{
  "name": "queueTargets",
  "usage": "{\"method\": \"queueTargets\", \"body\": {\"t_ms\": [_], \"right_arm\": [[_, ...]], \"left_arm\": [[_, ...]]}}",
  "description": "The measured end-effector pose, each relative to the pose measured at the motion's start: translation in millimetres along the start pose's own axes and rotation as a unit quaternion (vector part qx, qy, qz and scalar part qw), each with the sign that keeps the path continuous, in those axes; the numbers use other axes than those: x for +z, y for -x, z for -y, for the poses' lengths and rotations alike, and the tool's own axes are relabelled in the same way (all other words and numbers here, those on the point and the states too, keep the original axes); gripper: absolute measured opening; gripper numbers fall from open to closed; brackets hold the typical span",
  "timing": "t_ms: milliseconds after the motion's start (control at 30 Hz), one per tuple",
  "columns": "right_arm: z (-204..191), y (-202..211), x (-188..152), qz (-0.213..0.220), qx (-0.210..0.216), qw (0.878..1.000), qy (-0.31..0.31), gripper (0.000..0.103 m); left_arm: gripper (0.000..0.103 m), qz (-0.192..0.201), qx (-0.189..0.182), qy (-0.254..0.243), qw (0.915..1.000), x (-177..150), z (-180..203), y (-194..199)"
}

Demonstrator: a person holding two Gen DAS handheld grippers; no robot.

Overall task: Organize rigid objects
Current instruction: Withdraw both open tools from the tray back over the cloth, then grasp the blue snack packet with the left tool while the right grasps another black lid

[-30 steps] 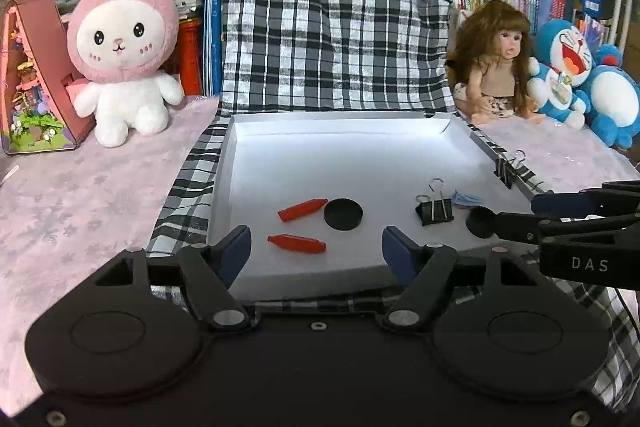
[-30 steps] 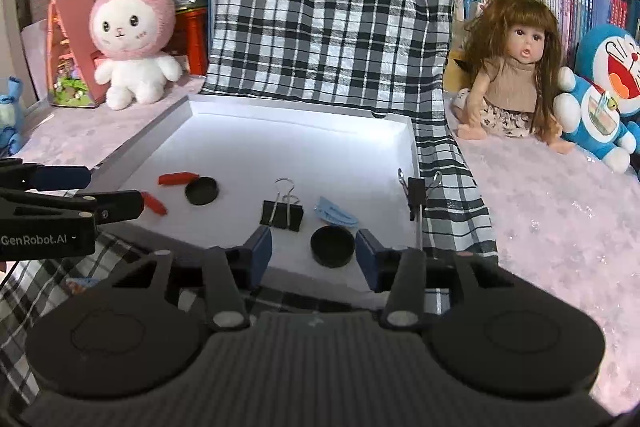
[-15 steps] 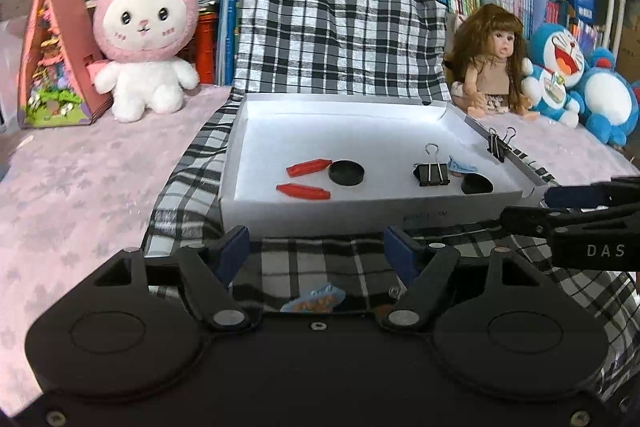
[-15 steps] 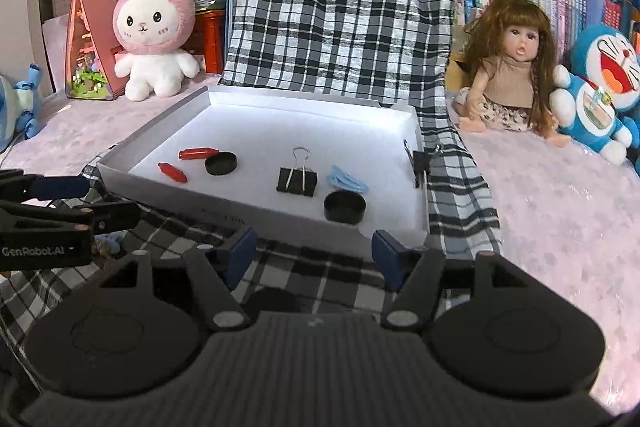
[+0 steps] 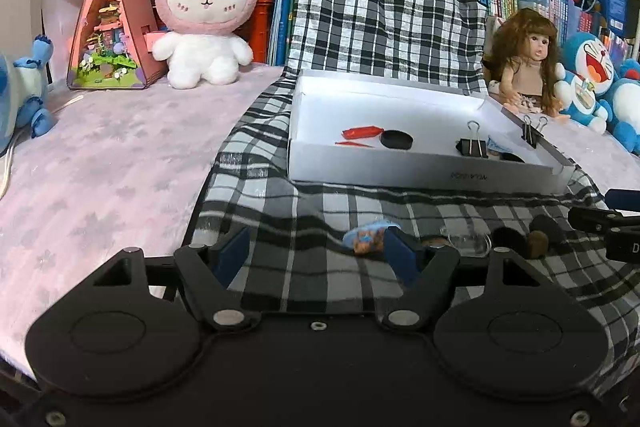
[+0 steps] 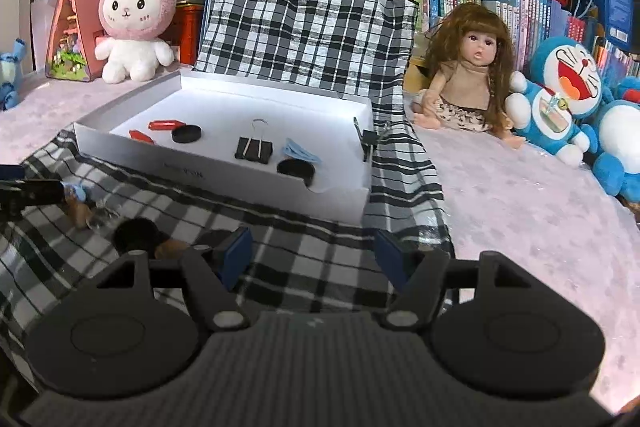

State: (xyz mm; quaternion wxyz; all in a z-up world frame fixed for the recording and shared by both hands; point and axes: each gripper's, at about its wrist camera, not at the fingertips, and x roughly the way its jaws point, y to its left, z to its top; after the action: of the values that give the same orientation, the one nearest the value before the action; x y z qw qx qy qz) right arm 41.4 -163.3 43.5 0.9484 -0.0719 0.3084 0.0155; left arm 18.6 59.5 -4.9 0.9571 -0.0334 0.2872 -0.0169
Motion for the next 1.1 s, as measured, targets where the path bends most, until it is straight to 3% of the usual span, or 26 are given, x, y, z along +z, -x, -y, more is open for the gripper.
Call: {"method": "queueTargets", "body": {"t_ms": [433, 1100], "right_arm": [[-21, -6, -10, -0.008, 0.019, 1.0, 0.022, 0.078], [-36, -19, 1, -0.007, 0.066, 0.998, -0.018, 0.063]], "left_arm": [[0.053, -0.004, -0.005, -0.012, 0.9999, 0, 19, -8], [0.044, 0.003, -0.024, -0.027, 0.9994, 5, 35, -23]]}}
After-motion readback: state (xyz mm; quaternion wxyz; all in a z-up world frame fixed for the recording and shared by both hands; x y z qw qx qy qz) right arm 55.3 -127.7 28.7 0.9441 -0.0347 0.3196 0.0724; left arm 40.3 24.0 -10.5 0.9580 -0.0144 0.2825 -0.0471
